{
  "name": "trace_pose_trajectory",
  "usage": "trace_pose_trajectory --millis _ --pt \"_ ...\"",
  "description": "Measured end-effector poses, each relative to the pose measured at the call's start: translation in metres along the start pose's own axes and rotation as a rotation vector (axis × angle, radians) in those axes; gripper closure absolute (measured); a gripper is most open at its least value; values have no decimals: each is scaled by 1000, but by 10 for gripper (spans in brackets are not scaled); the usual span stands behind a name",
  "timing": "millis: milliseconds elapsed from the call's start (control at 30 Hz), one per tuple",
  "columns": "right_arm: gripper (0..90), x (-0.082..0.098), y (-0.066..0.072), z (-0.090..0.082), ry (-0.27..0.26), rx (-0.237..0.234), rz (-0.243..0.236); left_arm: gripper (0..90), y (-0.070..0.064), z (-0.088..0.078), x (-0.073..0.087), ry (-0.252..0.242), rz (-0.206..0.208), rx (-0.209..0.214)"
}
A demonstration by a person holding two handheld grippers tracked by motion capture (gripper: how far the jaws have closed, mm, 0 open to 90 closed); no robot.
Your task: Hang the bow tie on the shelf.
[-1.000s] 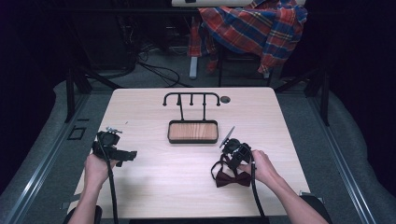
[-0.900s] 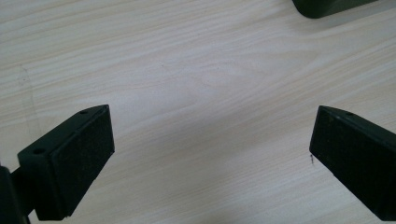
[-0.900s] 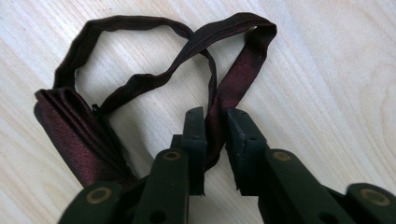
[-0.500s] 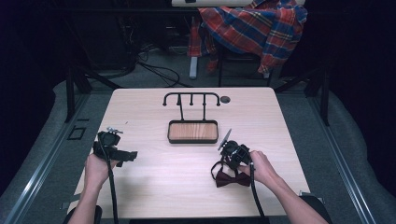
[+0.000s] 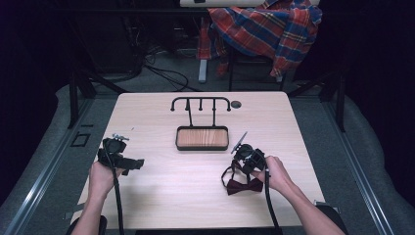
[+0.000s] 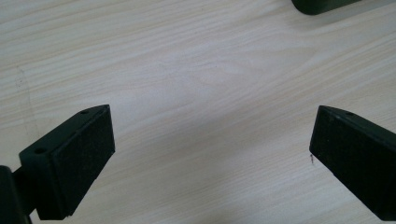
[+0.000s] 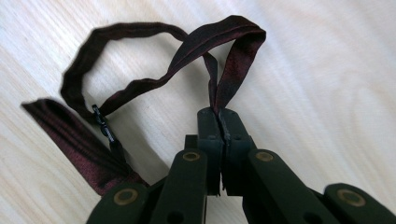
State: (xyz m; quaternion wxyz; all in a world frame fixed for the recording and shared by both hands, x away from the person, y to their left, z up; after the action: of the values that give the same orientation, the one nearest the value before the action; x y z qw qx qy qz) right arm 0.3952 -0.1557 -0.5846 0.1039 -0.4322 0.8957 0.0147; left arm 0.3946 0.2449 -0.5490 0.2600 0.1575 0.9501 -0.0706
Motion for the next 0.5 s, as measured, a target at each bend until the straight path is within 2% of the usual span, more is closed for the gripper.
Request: trace_pose_trajectory --millis 33,200,233,500 --pt "891 0 0 -2 -22 -4 13 1 0 0 0 -3 2 2" --pt "891 -1 -4 -15 -67 6 19 1 0 -4 -2 -35 21 -6" --pt "891 -2 -3 -16 -96 -1 39 1 0 -4 -3 -37 22 -7" --pt "891 -4 -3 -31 -137 15 25 2 1 -5 -3 -51 29 -13"
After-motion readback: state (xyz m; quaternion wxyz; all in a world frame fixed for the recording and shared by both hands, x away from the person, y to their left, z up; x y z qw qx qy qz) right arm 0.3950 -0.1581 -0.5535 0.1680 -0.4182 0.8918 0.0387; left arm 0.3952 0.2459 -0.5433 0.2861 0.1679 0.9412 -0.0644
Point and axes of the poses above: each handheld gripper's, and its own axes: z roughly forward along the jaws, x roughly out of its underside, y roughly to its left, the point moved 6 cm from there along z, roughly forward along the jaws, and after that the axes turned 2 degrees about -z, right-handed, at the moved point
